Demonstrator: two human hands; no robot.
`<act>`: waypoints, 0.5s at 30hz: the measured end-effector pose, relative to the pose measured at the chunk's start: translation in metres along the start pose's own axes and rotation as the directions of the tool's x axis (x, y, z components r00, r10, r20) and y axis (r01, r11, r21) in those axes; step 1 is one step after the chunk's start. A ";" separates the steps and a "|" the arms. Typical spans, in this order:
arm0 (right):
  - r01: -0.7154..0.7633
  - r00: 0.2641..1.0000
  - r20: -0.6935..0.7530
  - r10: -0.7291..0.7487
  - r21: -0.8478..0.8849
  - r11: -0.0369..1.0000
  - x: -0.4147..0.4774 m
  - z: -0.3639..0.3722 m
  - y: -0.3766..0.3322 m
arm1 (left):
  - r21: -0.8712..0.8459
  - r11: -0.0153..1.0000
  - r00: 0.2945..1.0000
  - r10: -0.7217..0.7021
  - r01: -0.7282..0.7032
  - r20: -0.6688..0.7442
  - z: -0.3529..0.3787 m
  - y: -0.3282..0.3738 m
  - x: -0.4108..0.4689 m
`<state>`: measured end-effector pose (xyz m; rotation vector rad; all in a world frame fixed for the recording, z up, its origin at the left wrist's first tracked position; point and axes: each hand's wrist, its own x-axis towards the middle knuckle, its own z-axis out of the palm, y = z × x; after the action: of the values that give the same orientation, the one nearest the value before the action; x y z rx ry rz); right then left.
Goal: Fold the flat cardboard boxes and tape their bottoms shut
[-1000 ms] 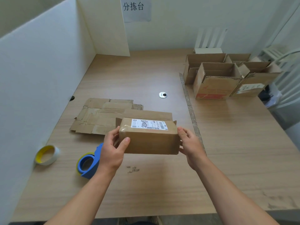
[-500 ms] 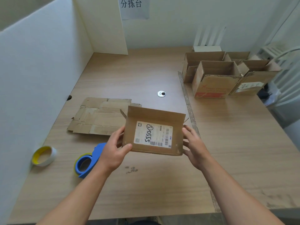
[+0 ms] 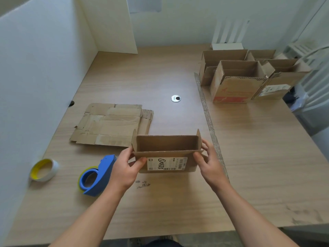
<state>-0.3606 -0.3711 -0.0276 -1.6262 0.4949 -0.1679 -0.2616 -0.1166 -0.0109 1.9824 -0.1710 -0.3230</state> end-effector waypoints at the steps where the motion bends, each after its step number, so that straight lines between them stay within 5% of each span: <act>1: -0.005 1.000 0.003 0.005 0.009 1.000 -0.001 -0.001 0.002 | -0.059 0.998 0.999 -0.028 0.030 0.037 -0.003 0.000 -0.001; 4: -0.029 1.000 0.005 0.029 0.018 0.999 -0.004 -0.005 0.009 | -0.207 0.963 0.968 -0.127 0.173 0.218 -0.013 -0.004 -0.006; 7: -0.069 0.998 0.013 0.069 -0.013 0.998 -0.008 -0.007 0.017 | -0.091 0.967 0.948 -0.209 0.236 0.242 -0.018 -0.005 -0.007; 11: -0.066 0.993 0.086 0.075 -0.099 0.993 -0.015 -0.004 0.019 | 0.244 0.965 0.995 -0.099 0.095 0.006 -0.011 -0.007 0.004; 15: -0.053 0.995 0.080 0.067 -0.167 0.985 -0.019 -0.001 0.017 | 0.489 0.867 0.988 0.029 -0.099 0.149 -0.003 0.004 0.013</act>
<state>-0.3816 -0.3652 -0.0410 -1.7698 0.5020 -0.0127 -0.2480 -0.1186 -0.0082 2.4578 -0.4455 -0.4023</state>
